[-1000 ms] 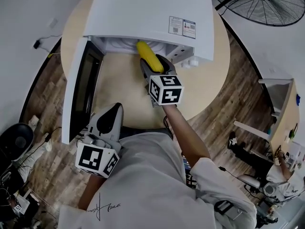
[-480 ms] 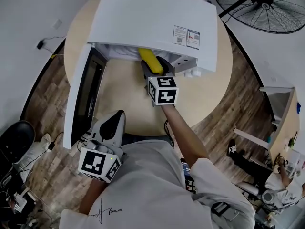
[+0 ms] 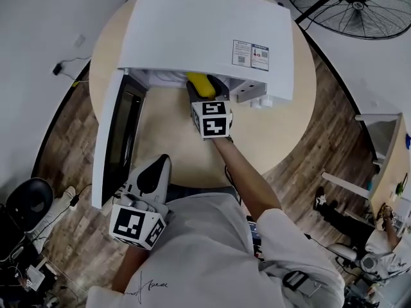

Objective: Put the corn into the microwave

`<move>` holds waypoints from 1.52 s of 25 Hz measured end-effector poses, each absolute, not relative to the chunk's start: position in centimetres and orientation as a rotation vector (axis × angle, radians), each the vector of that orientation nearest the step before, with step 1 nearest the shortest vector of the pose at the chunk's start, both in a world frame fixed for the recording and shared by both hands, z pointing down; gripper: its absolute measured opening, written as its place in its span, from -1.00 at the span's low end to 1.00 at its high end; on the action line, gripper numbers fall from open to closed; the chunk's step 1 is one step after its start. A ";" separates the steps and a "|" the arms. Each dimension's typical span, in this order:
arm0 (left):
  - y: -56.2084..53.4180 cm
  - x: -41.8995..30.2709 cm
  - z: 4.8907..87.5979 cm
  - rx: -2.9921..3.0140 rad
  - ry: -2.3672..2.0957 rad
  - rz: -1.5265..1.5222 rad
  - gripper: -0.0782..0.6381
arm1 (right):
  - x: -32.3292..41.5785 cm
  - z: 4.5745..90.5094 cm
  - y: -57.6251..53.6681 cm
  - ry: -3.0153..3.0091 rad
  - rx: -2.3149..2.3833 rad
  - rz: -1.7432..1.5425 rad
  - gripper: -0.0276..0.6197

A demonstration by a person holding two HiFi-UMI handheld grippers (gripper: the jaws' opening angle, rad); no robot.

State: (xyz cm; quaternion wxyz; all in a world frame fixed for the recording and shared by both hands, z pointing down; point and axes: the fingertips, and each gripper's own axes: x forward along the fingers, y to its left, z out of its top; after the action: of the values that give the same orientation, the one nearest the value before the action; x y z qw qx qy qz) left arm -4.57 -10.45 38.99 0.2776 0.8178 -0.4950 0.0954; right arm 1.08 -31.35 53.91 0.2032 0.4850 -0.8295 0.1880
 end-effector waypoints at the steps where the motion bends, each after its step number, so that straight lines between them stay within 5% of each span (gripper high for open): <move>1: -10.5 -4.7 39.0 2.193 -1.332 0.264 -0.80 | 0.9 54.0 -31.5 -2.312 1.355 0.521 -0.11; 38: -10.9 -6.3 40.3 2.156 -1.368 0.362 -0.80 | -0.7 57.2 -37.7 -2.144 1.359 0.254 -0.10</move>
State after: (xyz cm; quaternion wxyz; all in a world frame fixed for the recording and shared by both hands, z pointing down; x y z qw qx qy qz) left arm -6.25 -10.92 40.28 0.2776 0.8031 -0.5096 0.1349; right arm -0.73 -37.67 57.20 0.2908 0.5098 -0.8041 0.0951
